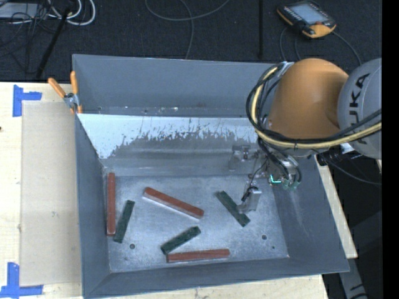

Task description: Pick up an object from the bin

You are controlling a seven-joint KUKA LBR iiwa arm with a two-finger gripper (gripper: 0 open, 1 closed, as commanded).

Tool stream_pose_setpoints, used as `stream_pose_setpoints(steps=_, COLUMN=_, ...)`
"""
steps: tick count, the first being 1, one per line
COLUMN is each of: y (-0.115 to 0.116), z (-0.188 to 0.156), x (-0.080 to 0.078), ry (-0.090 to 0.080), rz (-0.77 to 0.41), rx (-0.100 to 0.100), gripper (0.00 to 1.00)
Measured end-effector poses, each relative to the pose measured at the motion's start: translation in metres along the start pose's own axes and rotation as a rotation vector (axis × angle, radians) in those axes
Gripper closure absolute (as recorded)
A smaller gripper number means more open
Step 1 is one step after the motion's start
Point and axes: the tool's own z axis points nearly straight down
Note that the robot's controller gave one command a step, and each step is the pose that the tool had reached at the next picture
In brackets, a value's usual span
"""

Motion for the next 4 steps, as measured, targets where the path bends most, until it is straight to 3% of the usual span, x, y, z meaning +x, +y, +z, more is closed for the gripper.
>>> stream_pose_setpoints(steps=1, y=0.000, z=-0.004, x=-0.002, ry=-0.008, rz=0.000, rx=0.000, gripper=0.00)
stream_pose_setpoints(steps=2, y=-0.033, z=0.074, x=-0.005, ry=-0.012, rz=0.067, rx=-0.001, gripper=0.00)
stream_pose_setpoints(steps=3, y=-0.055, z=0.086, x=-0.008, ry=-0.005, rz=-0.005, rx=0.000, gripper=0.00)
stream_pose_setpoints(steps=4, y=-0.062, z=0.076, x=0.000, ry=-0.007, rz=0.224, rx=-0.001, gripper=0.00)
